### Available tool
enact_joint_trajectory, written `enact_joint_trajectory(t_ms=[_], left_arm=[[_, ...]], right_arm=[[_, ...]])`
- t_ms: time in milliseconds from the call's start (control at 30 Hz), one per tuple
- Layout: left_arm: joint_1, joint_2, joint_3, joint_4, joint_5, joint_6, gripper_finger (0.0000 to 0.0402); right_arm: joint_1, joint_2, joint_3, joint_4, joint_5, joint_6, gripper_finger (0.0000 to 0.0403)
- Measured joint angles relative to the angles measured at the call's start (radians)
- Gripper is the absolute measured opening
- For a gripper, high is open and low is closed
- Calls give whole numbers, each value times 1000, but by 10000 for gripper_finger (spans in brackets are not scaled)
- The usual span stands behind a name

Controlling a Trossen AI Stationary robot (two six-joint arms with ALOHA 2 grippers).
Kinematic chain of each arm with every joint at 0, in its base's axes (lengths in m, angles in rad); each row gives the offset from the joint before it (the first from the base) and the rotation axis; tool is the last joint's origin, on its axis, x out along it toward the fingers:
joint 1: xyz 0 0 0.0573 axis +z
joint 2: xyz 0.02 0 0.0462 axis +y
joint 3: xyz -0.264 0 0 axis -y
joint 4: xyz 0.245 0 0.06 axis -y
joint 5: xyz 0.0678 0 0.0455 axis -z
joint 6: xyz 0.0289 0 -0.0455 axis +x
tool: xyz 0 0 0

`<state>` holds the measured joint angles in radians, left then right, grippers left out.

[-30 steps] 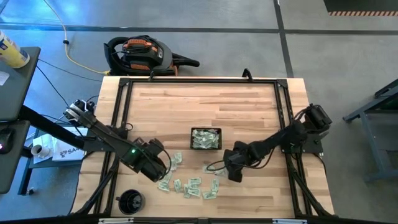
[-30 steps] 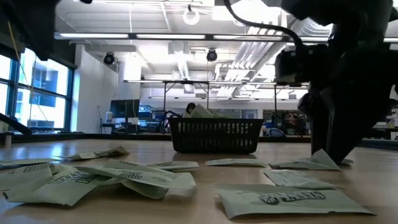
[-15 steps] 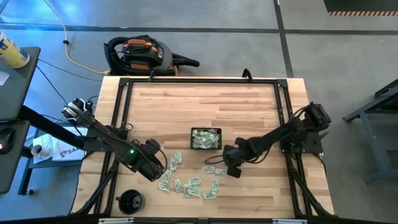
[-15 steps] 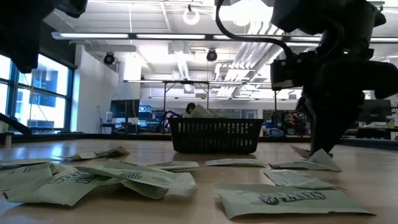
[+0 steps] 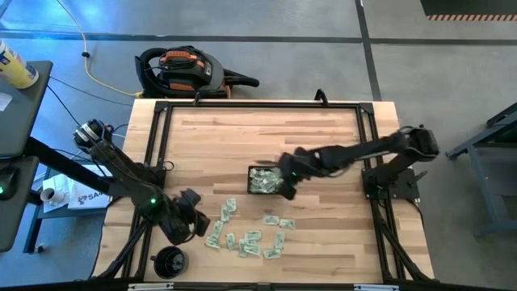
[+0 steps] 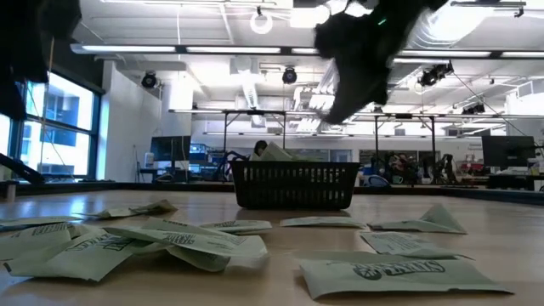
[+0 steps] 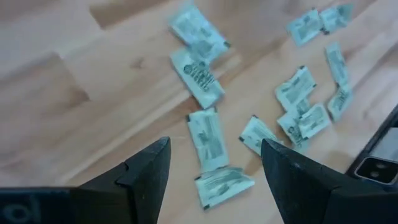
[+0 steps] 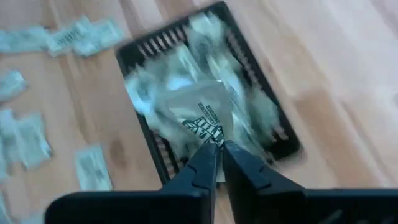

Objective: Pick and place Stevia / Truvia into bins
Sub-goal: Put the green stevia packet into the black basket

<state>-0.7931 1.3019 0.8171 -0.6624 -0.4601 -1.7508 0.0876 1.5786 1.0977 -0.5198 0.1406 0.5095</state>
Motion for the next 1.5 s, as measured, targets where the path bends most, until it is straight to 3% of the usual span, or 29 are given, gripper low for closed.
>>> enact_joint_trajectory(t_ms=[100,200,300,433,567,767,867,1033,1167,1400,1500], left_arm=[[11,26,-70,150,7,11,282],[35,47,-93,158,7,14,282],[79,60,-94,163,-3,58,282],[166,83,-94,207,-9,210,282],[299,124,-94,220,68,237,282],[443,203,-94,355,179,347,282],[467,253,-86,460,244,412,282],[466,327,-82,428,273,408,274],[466,347,-81,407,279,438,217],[528,344,-16,303,253,605,28],[581,344,39,242,236,705,30]], right_arm=[[-64,54,30,44,-106,-16,44],[-90,74,59,8,-175,-19,90],[-86,70,79,-75,-180,-23,145],[-46,23,109,-184,-72,-39,211],[2,-17,118,-287,49,-2,255],[46,-32,115,-397,148,98,276],[61,-32,115,-404,153,125,277],[78,-32,114,-418,194,145,277],[76,-32,114,-425,200,146,277],[69,-32,114,-452,222,148,277],[69,-32,114,-474,227,149,277]])
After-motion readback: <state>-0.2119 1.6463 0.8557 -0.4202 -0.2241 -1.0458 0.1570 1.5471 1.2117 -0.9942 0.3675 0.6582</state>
